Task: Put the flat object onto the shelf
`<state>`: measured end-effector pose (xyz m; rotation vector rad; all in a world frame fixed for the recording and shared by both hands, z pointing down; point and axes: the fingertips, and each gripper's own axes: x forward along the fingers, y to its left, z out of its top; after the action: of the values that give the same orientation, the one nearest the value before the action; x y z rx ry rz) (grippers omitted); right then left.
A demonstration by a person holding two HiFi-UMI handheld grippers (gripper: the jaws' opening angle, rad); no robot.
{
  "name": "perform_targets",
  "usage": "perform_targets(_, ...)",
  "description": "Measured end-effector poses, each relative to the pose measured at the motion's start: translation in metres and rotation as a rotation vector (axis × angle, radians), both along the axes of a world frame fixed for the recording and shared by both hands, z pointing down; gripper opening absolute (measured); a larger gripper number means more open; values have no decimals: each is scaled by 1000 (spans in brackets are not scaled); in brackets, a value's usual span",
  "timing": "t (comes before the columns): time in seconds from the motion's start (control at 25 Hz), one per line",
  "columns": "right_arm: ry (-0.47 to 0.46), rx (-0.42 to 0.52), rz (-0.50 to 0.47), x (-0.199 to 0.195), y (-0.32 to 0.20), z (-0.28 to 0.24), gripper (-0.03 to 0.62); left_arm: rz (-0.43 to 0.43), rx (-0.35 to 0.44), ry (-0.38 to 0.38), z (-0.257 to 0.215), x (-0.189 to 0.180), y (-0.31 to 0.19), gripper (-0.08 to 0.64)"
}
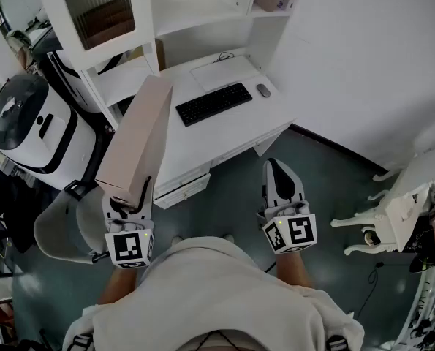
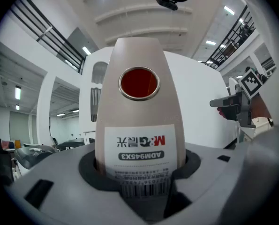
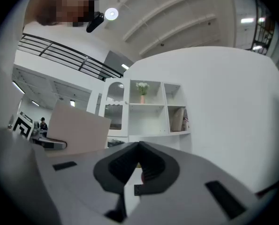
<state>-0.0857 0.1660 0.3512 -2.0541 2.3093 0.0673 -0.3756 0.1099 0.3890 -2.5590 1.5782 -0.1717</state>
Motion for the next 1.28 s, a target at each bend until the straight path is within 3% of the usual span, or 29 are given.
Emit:
perform_targets(0.8,-14,-6,-10,6,8,6,3,5,-14,-6,1,9,3,261)
perform_targets(1.28,-20,-13,-67,27,8,9,3,-43,-8,-16,-2,27,6,261)
